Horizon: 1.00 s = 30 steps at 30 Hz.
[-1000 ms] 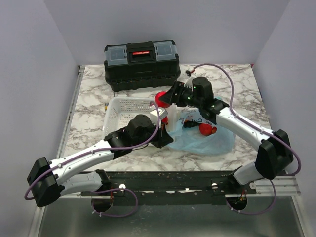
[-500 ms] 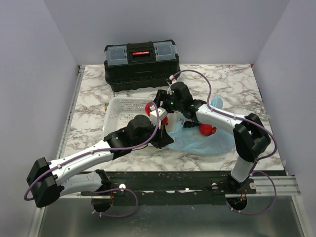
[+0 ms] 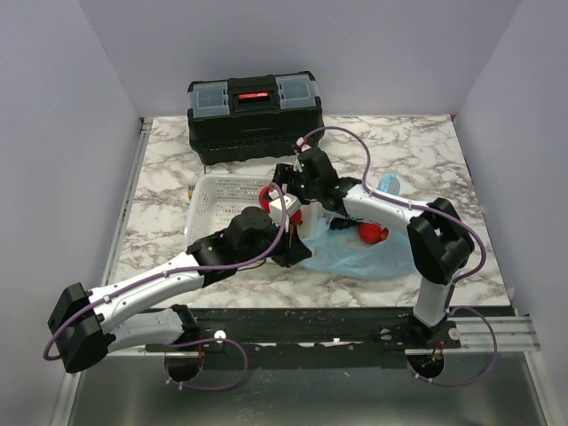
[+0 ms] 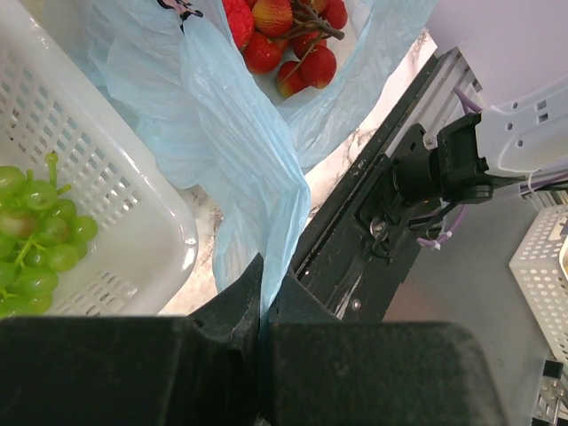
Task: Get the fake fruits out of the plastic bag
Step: Place the fake fruit in the bin.
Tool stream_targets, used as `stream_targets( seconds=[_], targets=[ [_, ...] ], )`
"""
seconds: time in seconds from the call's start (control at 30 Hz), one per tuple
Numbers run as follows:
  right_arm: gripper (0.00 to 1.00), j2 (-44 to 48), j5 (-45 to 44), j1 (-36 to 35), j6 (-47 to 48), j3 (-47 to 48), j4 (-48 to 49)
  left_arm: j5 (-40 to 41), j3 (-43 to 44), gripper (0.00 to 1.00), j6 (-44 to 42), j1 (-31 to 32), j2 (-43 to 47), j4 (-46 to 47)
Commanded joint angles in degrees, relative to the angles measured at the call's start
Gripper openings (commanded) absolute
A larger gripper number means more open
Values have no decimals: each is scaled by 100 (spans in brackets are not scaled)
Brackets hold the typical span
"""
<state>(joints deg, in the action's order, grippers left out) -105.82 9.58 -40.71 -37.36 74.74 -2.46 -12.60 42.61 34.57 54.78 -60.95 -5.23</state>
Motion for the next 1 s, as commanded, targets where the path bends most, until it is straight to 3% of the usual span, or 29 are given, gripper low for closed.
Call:
stream_targets(
  seconds=[0.0, 0.7, 0.97],
  targets=[
    [75, -44, -195, -47, 149, 197, -142, -85, 2, 0, 24, 19, 18, 85],
    [86, 451, -436, -47, 497, 199, -424, -112, 127, 0, 50, 24, 22, 24],
    [85, 1671, -923, -51, 633, -456, -682, 27, 169, 0, 13, 20, 86, -109]
  ],
)
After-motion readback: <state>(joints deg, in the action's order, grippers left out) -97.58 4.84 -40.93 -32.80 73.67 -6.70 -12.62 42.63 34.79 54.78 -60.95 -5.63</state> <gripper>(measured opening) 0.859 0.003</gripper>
